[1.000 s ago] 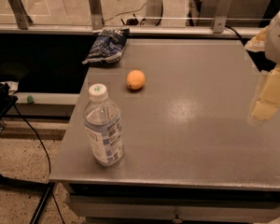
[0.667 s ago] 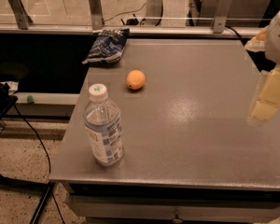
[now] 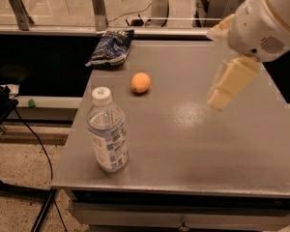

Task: Knock blue plastic bottle over

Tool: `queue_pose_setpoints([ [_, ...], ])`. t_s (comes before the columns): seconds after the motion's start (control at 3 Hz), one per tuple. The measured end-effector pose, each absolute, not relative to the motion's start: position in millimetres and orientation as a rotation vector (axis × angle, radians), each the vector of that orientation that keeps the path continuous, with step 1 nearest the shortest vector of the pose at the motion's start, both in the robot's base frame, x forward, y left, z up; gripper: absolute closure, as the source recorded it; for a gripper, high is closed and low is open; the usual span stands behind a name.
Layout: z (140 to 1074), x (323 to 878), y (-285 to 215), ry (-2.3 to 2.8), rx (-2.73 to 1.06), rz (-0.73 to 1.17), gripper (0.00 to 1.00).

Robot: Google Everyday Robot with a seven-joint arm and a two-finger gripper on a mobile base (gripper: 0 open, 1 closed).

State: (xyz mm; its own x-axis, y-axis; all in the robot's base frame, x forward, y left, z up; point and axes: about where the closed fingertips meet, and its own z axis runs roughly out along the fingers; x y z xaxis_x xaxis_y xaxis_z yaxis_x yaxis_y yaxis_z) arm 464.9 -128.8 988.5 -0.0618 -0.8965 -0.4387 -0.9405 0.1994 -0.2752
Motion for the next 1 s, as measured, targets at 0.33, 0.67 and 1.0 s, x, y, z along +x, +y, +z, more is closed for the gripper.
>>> queue_pose_setpoints([
  [0.33,995,476,-46,1.785,-1.688,0.314,0.0],
  [0.67,1003,476,-27,1.741,-1.669,0.361,0.0],
  [1.0,987,474,-32,1.732,-1.646,0.514,0.0],
])
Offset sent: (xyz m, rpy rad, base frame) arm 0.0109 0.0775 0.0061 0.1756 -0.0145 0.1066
